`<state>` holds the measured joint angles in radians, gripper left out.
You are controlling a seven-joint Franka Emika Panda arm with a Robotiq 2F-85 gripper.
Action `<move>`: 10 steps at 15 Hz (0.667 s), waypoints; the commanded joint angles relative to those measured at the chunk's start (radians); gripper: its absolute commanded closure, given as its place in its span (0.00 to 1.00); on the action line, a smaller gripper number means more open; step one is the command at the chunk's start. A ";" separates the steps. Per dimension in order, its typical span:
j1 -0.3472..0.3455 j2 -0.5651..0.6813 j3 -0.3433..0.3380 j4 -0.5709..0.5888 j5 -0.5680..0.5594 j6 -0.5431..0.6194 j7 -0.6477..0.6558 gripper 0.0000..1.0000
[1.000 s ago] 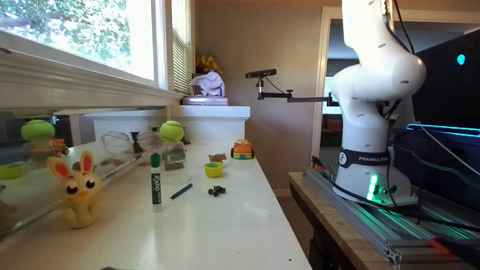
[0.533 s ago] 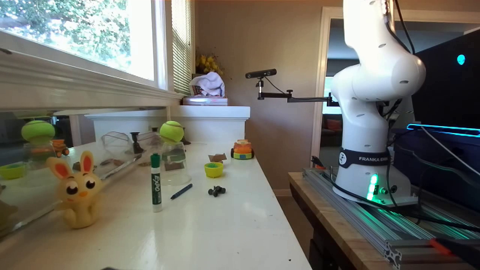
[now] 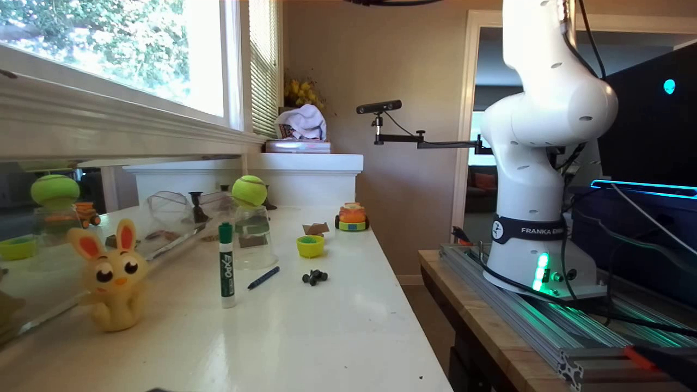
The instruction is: Wipe the window with the paper towel
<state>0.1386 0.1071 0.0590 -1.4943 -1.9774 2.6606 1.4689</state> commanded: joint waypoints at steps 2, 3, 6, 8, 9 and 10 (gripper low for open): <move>0.005 -0.011 0.005 -0.090 0.013 -0.011 0.038 0.99; 0.007 -0.008 0.007 -0.097 0.014 -0.009 0.039 0.99; 0.015 0.011 0.016 -0.101 0.018 0.003 0.037 0.99; 0.021 0.027 0.026 -0.092 0.019 0.016 0.028 0.99; 0.023 0.036 0.031 -0.084 0.021 0.020 0.022 0.99; 0.025 0.044 0.036 -0.070 0.022 0.028 0.016 0.99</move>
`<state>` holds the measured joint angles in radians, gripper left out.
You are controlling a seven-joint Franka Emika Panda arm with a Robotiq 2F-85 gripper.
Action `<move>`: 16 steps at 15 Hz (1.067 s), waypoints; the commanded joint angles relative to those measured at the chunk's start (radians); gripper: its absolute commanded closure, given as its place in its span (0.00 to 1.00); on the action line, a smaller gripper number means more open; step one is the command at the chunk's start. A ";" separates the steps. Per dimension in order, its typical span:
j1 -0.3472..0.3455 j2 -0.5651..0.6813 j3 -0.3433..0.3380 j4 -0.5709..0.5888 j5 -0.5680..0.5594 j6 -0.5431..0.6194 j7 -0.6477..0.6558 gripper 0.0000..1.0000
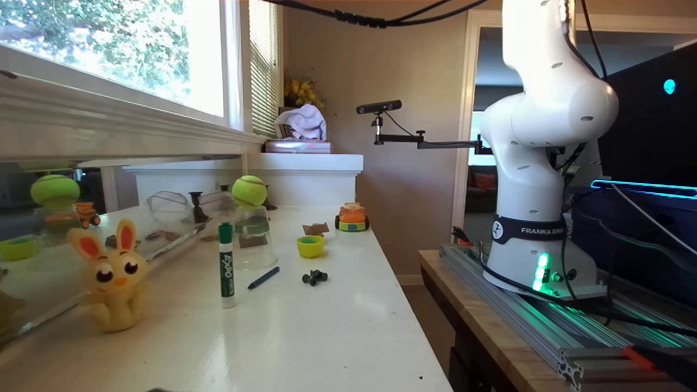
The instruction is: Wipe the window with the paper towel
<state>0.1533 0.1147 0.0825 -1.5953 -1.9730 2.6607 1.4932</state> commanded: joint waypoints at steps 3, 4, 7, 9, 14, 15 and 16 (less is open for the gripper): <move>0.018 0.058 0.026 0.067 0.019 0.051 -0.031 0.99; 0.021 0.067 0.032 0.081 0.020 0.060 -0.039 0.99; 0.030 0.091 0.047 0.128 0.021 0.089 -0.066 0.99; 0.032 0.102 0.053 0.158 0.018 0.102 -0.085 0.99; 0.029 0.098 0.055 0.220 0.013 0.127 -0.137 0.99; 0.029 0.095 0.055 0.232 0.012 0.127 -0.144 0.99; 0.029 0.088 0.055 0.245 0.007 0.123 -0.147 0.99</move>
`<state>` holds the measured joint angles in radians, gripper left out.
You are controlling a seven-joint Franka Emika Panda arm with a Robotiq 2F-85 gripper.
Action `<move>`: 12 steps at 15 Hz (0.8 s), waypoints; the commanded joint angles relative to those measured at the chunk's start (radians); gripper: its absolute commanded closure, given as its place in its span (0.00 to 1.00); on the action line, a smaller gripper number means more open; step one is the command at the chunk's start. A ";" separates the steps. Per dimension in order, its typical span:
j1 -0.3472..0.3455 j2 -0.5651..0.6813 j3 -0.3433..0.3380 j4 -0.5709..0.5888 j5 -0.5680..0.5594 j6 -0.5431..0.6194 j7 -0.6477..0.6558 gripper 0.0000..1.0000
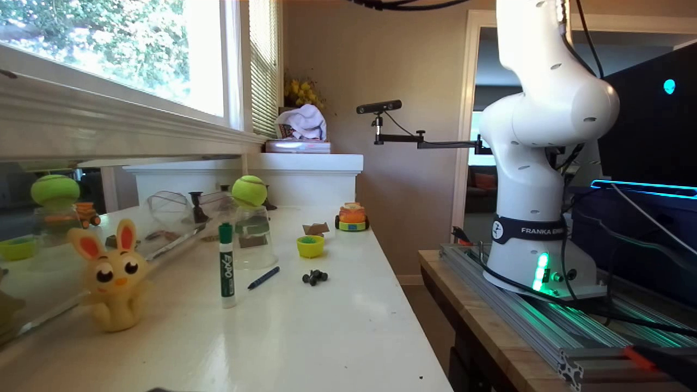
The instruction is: Wipe the window with the paper towel
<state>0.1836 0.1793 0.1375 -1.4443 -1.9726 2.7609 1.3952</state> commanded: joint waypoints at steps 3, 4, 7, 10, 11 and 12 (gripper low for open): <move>-0.005 0.003 -0.005 0.133 -0.005 0.006 -0.049 0.99; -0.008 -0.008 -0.010 0.139 -0.007 -0.002 -0.050 0.99; -0.021 -0.039 -0.025 0.135 -0.001 -0.031 -0.046 0.99; -0.038 -0.072 -0.049 0.102 0.012 -0.066 -0.041 0.99; -0.043 -0.079 -0.056 0.090 0.015 -0.077 -0.044 0.99; -0.048 -0.084 -0.063 0.077 0.019 -0.086 -0.043 0.99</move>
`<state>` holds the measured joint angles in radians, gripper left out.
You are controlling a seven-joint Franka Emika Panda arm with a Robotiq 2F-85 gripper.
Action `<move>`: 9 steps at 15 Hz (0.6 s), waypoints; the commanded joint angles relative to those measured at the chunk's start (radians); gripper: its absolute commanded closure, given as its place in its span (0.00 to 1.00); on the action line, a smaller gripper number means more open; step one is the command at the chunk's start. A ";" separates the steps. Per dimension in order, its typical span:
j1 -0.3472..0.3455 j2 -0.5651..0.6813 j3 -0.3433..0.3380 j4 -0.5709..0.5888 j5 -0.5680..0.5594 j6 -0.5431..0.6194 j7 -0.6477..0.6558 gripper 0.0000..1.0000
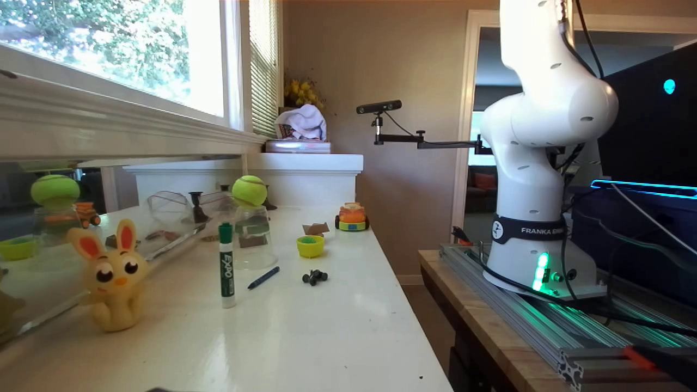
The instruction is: Wipe the window with the paper towel
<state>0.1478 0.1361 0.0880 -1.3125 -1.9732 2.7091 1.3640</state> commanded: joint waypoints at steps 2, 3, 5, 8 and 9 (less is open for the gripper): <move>-0.020 -0.046 -0.023 -0.080 0.029 -0.045 -0.010 0.99; -0.024 -0.048 -0.028 -0.096 0.035 -0.047 -0.008 0.99; -0.027 -0.049 -0.036 -0.127 0.055 -0.049 -0.011 0.99; -0.029 -0.051 -0.038 -0.170 0.097 -0.049 -0.020 0.99; -0.027 -0.052 -0.037 -0.183 0.112 -0.045 -0.019 0.99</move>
<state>0.1218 0.1147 0.0502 -1.4232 -1.9269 2.6754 1.3648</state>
